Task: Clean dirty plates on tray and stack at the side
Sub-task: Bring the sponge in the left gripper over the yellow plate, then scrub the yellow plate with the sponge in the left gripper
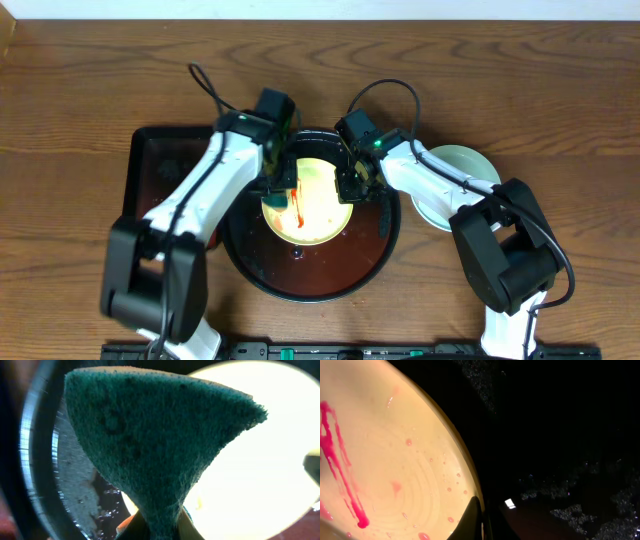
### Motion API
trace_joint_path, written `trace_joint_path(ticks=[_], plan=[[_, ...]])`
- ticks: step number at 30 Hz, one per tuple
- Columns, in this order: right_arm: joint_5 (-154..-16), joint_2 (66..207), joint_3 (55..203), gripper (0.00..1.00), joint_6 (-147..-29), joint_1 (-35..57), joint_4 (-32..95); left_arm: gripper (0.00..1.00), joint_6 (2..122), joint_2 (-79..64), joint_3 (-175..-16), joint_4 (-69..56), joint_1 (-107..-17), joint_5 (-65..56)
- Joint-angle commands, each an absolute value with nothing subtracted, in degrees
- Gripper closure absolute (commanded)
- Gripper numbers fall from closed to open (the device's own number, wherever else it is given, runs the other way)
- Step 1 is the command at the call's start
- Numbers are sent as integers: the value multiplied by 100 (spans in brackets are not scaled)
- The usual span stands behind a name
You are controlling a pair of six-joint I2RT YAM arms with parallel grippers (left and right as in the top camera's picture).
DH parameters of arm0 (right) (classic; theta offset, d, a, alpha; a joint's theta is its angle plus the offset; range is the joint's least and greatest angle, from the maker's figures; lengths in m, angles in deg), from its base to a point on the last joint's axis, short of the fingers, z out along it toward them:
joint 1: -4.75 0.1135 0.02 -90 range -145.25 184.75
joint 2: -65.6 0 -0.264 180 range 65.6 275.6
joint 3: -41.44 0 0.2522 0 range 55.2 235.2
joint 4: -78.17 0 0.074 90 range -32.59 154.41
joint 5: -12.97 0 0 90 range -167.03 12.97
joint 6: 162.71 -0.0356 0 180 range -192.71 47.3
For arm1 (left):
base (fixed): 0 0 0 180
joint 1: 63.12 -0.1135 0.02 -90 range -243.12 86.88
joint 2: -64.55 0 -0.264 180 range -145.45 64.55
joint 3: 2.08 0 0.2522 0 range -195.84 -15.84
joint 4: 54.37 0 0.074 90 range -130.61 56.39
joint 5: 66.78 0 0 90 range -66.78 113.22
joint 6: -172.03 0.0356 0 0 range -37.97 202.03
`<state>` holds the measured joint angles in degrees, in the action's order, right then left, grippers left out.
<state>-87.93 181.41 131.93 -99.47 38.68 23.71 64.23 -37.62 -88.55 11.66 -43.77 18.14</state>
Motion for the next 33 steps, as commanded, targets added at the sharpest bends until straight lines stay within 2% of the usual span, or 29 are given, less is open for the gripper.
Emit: trace_joint_path(ticks=[1, 13, 22, 26, 31, 33], plan=[[-8699, 18189, 13044, 99, -10010, 3903, 2371, 93, 6364, -4140, -8805, 1177, -4283, 1956], [-8694, 18189, 13044, 99, -10008, 3903, 2381, 93, 6421, -4588, -8671, 1346, -3575, 1298], [-8697, 18189, 13044, 99, -10006, 3910, 2373, 93, 6582, -4693, -8474, 638, -3470, 700], [-8688, 18189, 13044, 99, -10004, 3978, 2375, 93, 6265, -4688, -8481, 198, -3656, 1519], [-8583, 18191, 13044, 99, -10006, 4039, 2377, 93, 5334, -4688, -8492, 130, -3868, 3596], [-8583, 18193, 13044, 99, -10006, 4039, 2379, 93, 5159, -4688, -8492, 264, -3887, 4052]])
